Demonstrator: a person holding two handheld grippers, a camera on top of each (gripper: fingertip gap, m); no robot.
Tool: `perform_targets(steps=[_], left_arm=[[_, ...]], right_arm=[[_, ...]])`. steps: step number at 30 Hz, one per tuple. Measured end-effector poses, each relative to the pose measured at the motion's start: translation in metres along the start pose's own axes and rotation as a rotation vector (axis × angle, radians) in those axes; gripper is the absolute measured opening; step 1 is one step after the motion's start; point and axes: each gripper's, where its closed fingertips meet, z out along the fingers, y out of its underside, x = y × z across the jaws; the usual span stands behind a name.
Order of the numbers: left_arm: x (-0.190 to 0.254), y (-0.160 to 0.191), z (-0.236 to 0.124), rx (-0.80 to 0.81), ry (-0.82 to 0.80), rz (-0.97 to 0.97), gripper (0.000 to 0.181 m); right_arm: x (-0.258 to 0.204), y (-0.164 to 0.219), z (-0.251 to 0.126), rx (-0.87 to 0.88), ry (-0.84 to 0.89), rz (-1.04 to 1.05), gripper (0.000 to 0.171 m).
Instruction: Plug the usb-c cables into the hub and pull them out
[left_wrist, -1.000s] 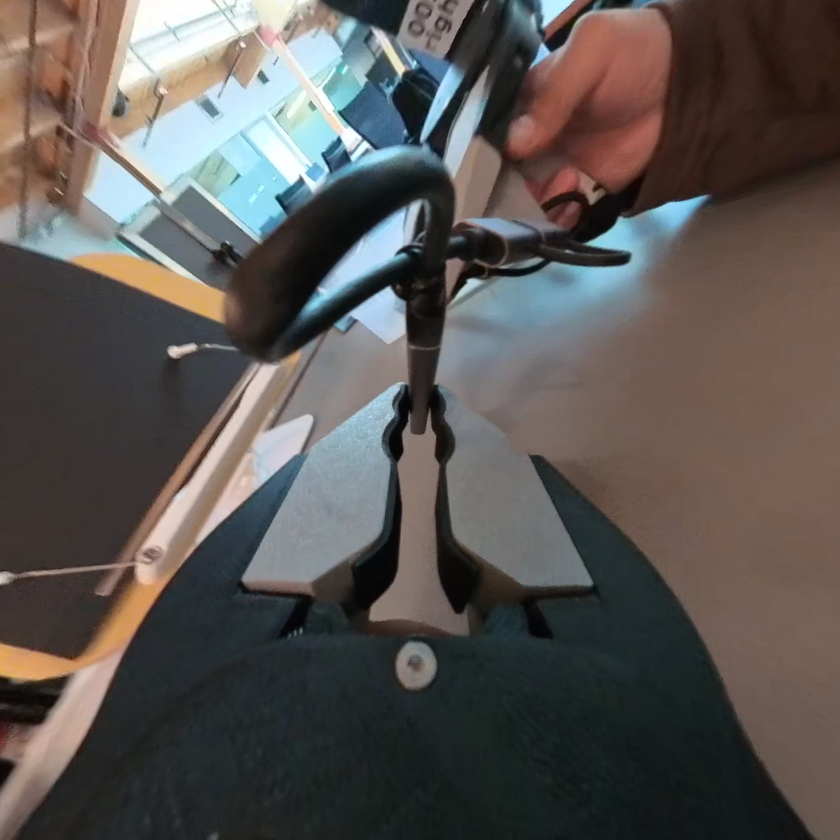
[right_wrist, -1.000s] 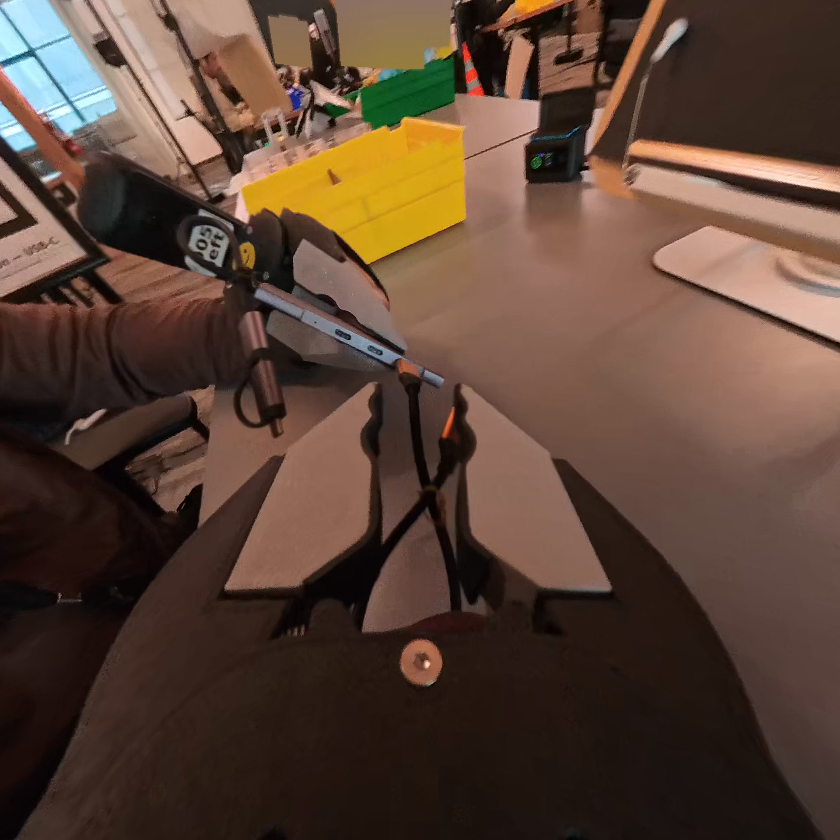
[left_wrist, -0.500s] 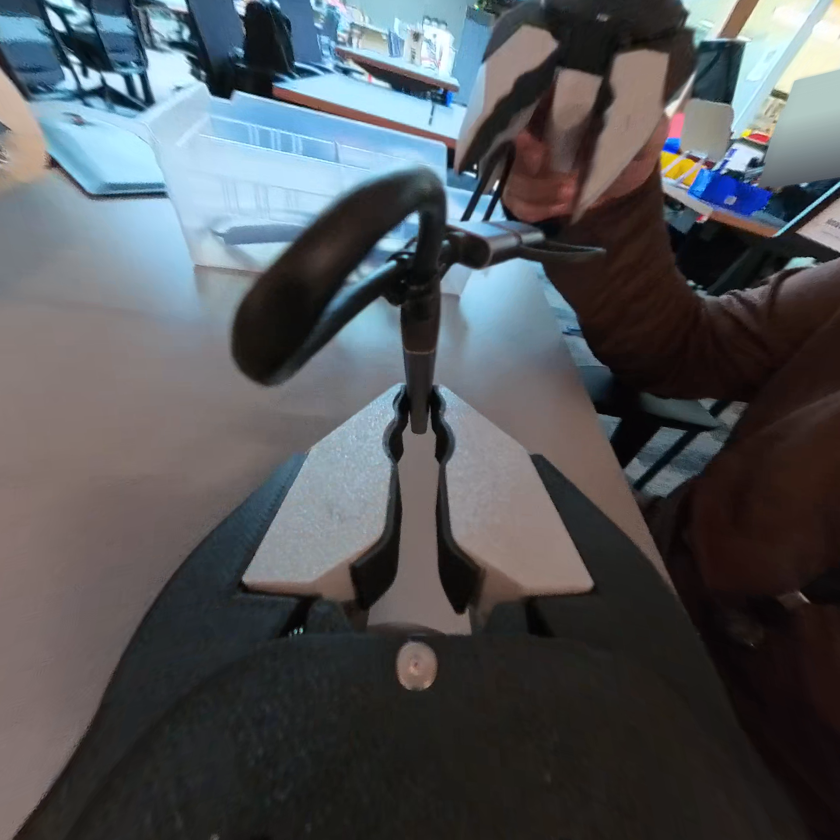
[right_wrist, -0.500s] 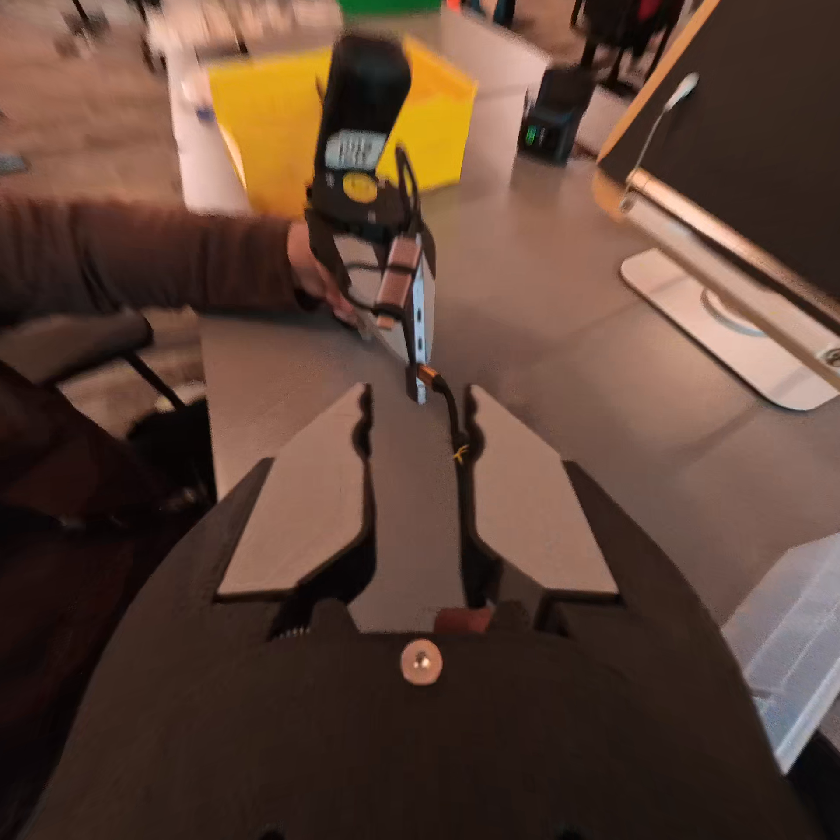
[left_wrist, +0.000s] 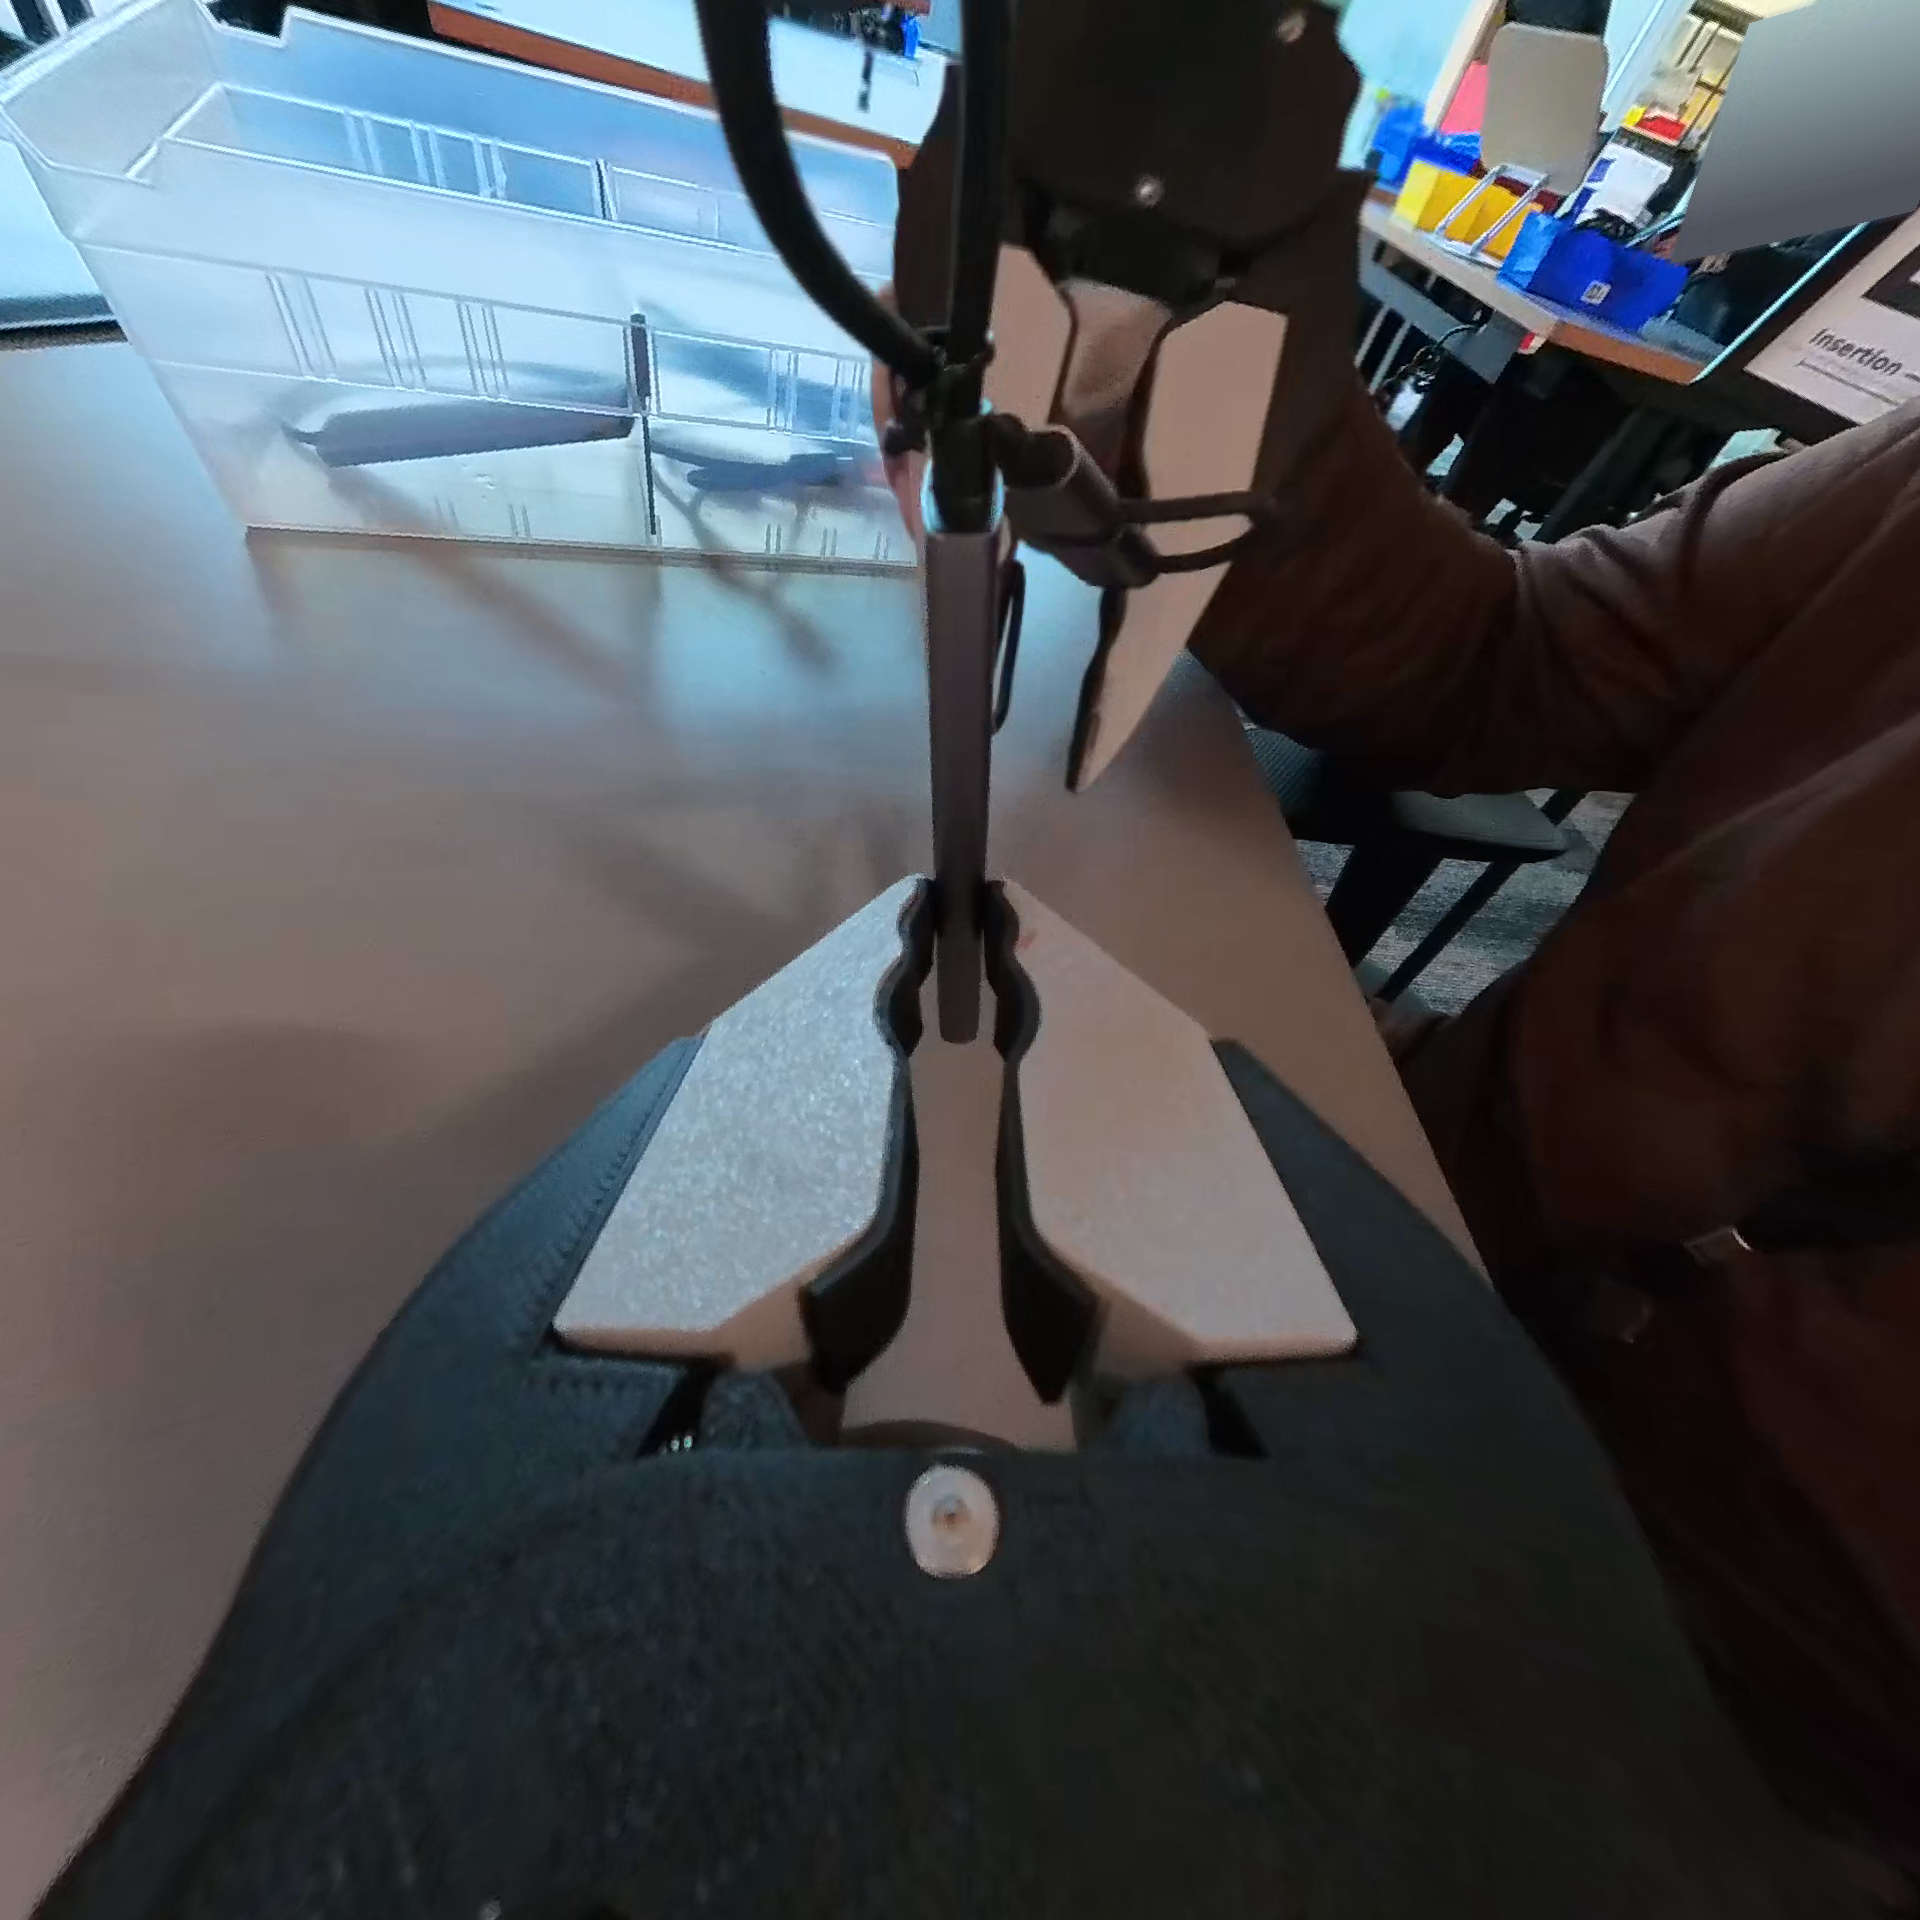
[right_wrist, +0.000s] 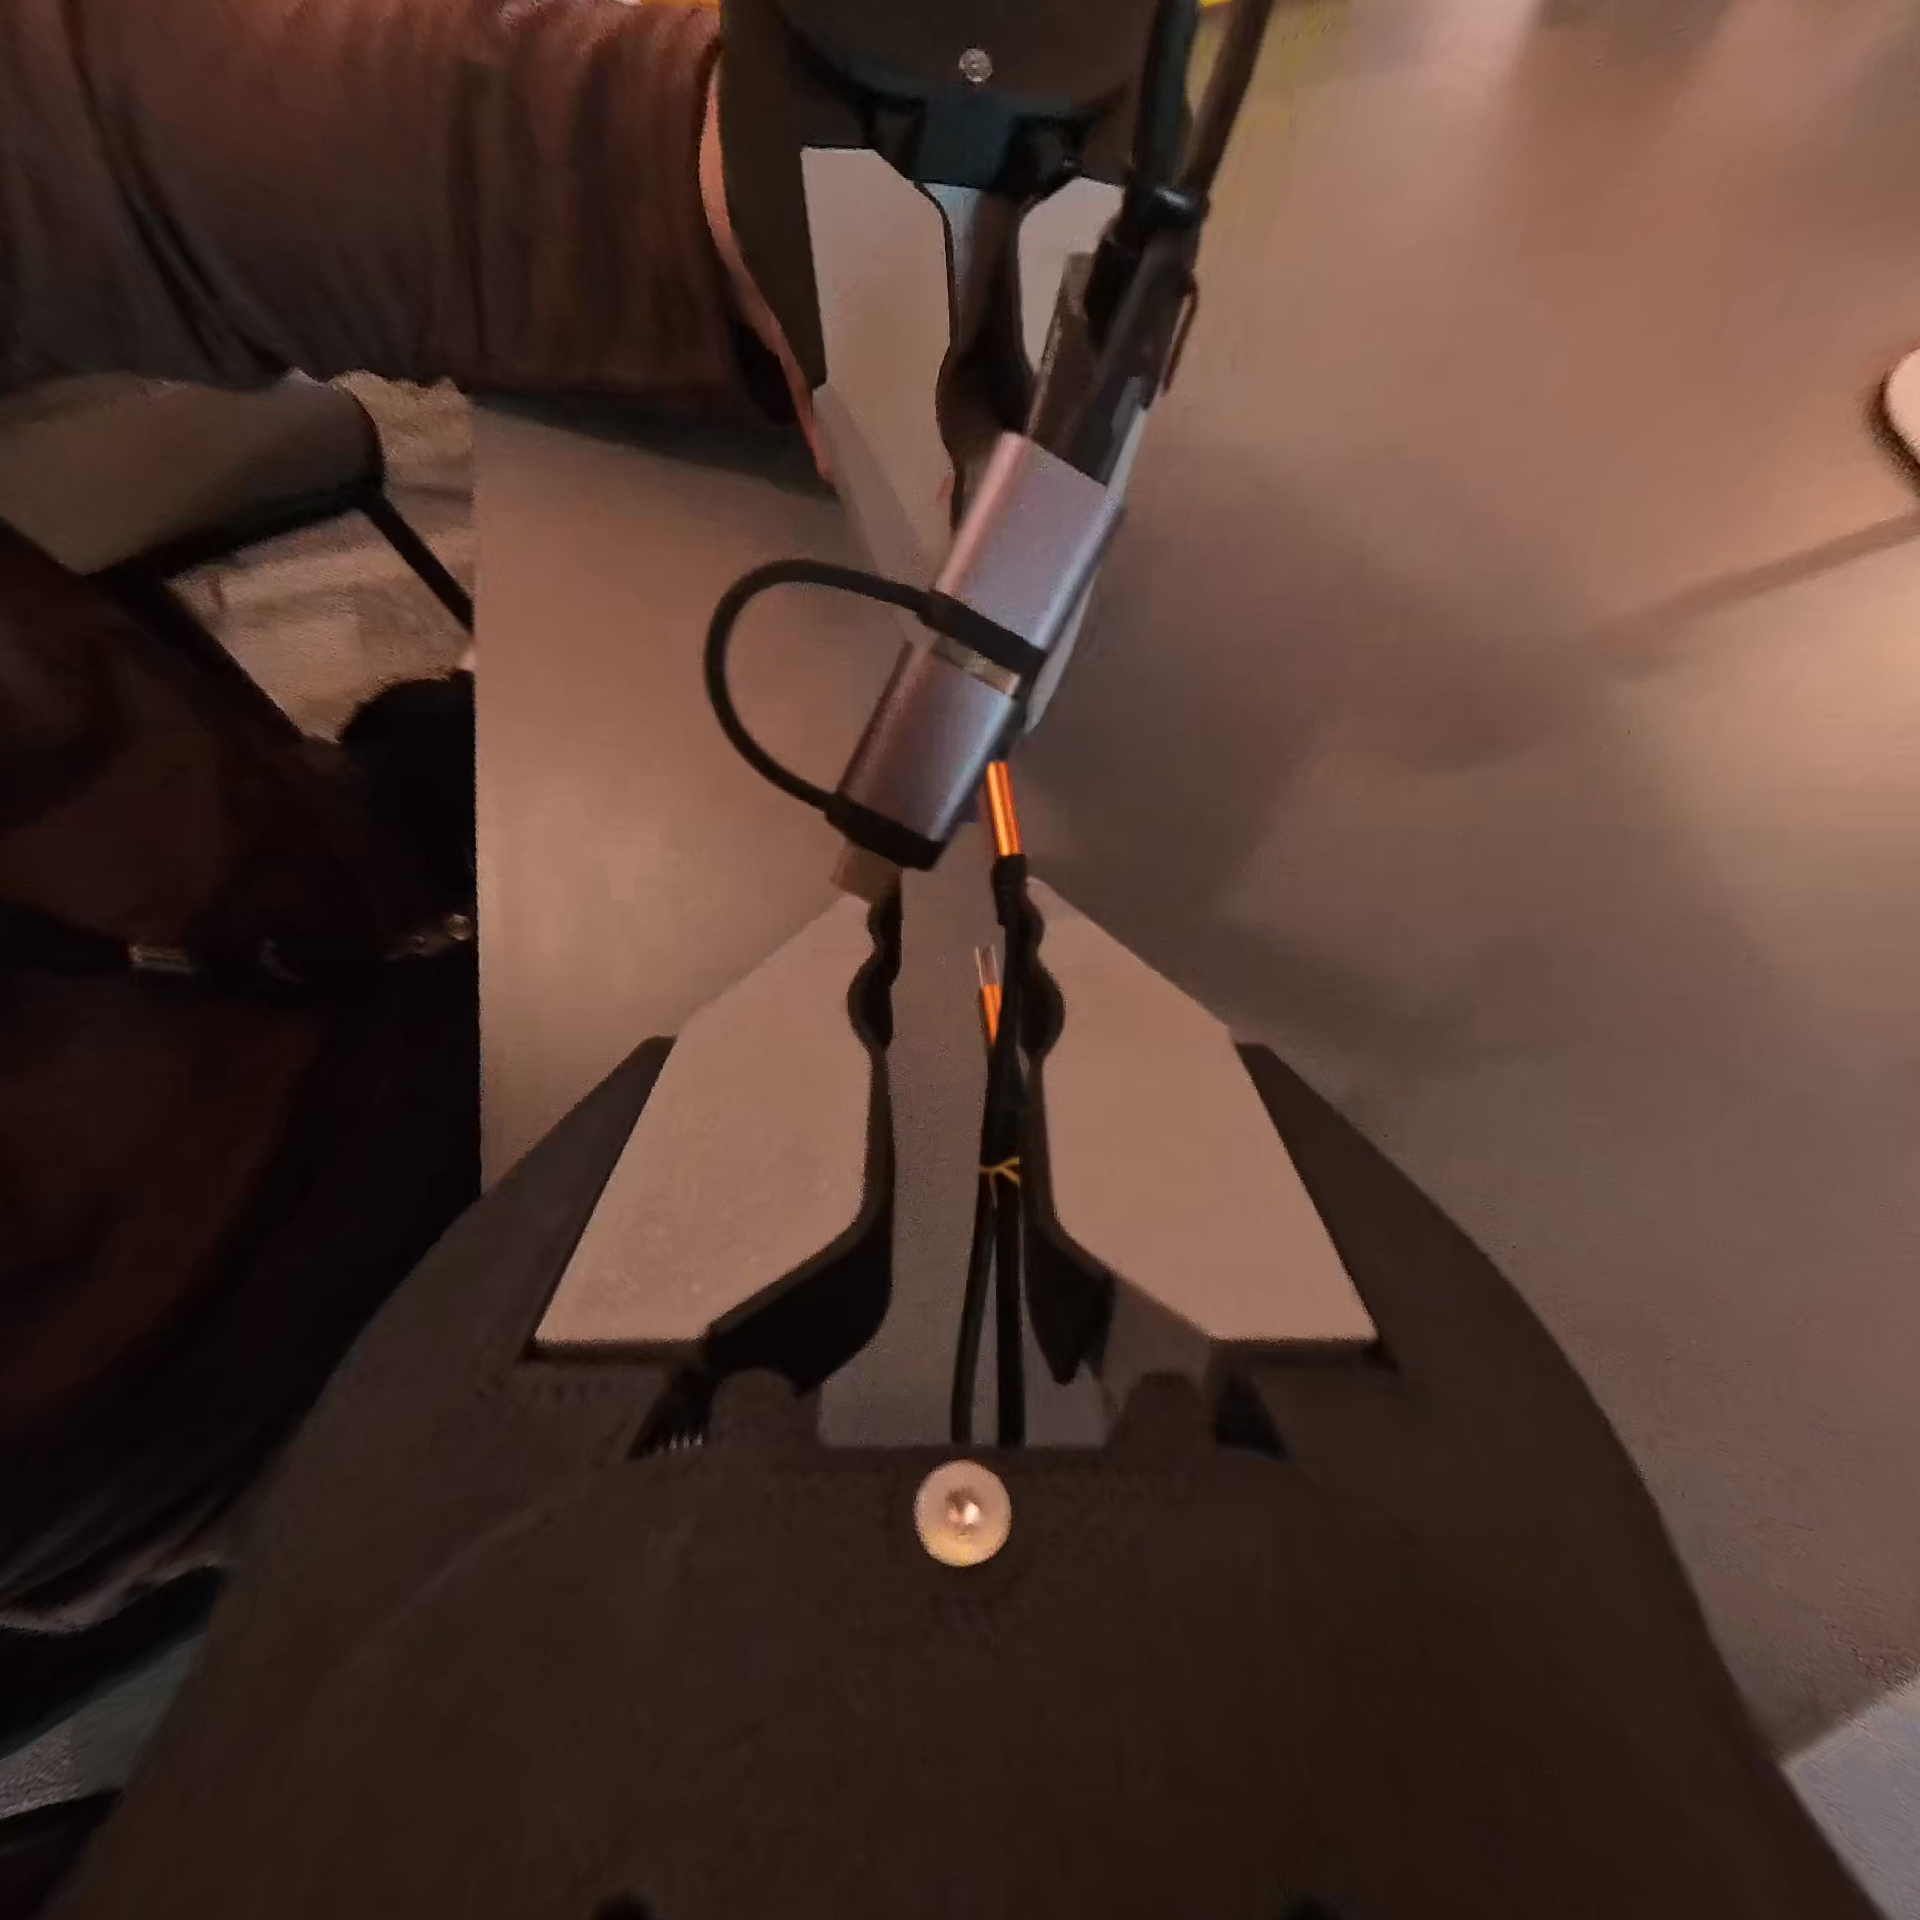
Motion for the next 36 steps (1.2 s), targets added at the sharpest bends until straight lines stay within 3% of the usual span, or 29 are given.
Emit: perform_targets(steps=[3, 7, 11, 25, 32, 36], left_arm=[[0.0, 0.0, -0.001, -0.002, -0.006, 0.003, 0.007], [-0.001, -0.001, -0.001, 0.005, -0.008, -0.001, 0.006], [0.0, 0.003, 0.001, -0.018, -0.01, 0.007, 0.007], [-0.004, 0.009, 0.002, -0.06, -0.031, -0.02, 0.007], [-0.005, -0.016, -0.004, 0.119, 0.022, -0.159, 0.007], [-0.001, -0.021, -0.011, 0.104, 0.029, -0.138, 0.006]], right_arm=[[0.004, -0.005, 0.001, 0.064, -0.039, 0.049, 0.0], [0.013, 0.003, 0.006, 0.032, -0.004, 0.074, 0.018], [0.013, 0.009, 0.014, -0.003, 0.004, 0.031, 0.005], [0.01, 0.014, 0.028, 0.004, -0.083, 0.051, 0.003], [0.007, -0.001, 0.029, 0.107, -0.105, 0.073, 0.002], [0.007, -0.012, 0.021, 0.187, -0.135, 0.1, 0.003]])
